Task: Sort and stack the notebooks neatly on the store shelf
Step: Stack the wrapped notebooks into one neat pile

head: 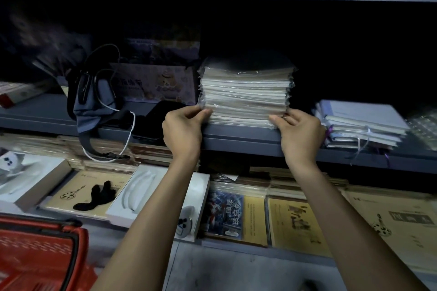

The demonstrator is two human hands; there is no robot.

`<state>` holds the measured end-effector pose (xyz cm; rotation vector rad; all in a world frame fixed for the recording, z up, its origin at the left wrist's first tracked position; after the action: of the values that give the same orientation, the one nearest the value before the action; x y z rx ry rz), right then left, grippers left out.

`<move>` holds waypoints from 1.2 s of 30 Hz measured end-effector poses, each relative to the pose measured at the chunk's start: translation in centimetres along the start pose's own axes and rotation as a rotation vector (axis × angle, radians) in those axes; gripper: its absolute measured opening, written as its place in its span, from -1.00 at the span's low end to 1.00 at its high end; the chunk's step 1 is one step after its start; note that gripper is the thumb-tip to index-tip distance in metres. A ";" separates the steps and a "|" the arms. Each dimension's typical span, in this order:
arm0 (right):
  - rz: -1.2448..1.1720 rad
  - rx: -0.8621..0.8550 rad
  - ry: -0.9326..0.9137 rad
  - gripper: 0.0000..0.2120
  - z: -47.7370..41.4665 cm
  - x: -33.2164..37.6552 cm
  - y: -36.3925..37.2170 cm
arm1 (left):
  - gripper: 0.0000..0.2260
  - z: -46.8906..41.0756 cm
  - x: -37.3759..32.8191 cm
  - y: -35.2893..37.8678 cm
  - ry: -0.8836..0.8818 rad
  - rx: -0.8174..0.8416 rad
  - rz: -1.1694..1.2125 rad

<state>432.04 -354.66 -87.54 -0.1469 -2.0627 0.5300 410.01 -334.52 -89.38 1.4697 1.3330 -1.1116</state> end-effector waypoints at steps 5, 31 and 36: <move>0.013 0.048 -0.020 -0.56 0.3 0.3 -0.3 | -0.71 0.5 -0.3 0.1 0.023 0.075 -0.056; -0.108 0.111 0.063 -0.50 -0.3 -0.1 0.3 | -0.64 -0.2 -0.3 1.1 0.039 0.160 -0.057; -0.122 0.081 0.104 -0.47 -0.6 -0.6 0.7 | -0.75 -0.9 0.1 0.9 0.058 0.131 -0.075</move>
<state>432.83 -354.07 -88.04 -0.0007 -1.9316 0.5186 411.03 -333.70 -89.26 1.5677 1.3873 -1.2327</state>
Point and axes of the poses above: each hand's wrist, its own z-axis away from the middle knuckle, its own y-axis out of the palm, x = y × z, the point moved 8 cm from there along -z, towards the middle knuckle, and after that the axes turned 13 degrees about z, right-handed, at the moved point
